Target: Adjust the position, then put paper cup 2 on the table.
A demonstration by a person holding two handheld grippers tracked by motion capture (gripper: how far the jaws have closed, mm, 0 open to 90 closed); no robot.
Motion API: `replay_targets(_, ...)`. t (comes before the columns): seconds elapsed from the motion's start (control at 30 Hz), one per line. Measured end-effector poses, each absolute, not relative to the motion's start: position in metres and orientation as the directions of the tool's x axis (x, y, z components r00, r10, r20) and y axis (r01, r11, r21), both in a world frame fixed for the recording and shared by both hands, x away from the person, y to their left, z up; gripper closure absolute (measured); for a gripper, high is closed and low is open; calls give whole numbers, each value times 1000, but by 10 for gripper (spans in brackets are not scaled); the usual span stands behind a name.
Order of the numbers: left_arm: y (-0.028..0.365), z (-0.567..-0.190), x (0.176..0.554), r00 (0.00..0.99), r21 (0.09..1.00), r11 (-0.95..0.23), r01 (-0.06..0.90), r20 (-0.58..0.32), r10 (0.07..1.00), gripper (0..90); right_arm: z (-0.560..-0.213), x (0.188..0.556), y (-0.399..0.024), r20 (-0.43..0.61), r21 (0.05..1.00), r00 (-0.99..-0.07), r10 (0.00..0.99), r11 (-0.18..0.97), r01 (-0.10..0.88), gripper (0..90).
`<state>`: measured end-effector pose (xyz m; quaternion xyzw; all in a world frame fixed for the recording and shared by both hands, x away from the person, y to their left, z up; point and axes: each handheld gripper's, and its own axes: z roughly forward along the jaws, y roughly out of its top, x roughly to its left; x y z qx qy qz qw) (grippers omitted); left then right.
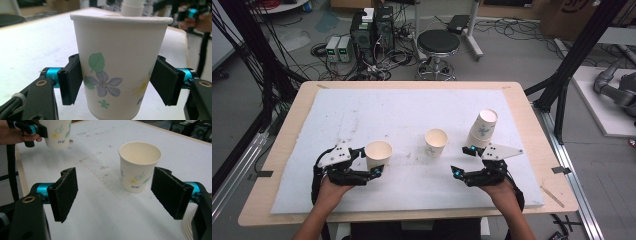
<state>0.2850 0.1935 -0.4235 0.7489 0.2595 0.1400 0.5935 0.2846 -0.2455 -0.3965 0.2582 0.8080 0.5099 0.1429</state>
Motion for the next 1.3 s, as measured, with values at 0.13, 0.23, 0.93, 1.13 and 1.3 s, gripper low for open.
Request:
replay_targets(0.13, 202, -421, 285, 797, 973, -116, 199, -92, 596, 302, -400, 282, -249, 28, 905, -814, 581, 332, 268, 220)
replay_targets(0.23, 207, -420, 284, 777, 978, -91, 186, -90, 623, 302, -402, 281, -250, 13, 903, -808, 589, 340, 262, 220)
replay_targets(0.93, 219, -417, 283, 721, 991, -35, 129, -70, 690, 301, -409, 277, -258, 9, 904, -777, 629, 328, 275, 220)
replay_targets(1.13, 221, -418, 284, 713, 991, -27, 134, -77, 697, 300, -409, 276, -261, 12, 905, -772, 636, 321, 278, 220)
replay_targets(1.3, 225, -420, 290, 700, 992, -24, 123, -70, 711, 300, -409, 276, -261, 11, 904, -771, 637, 323, 280, 221)
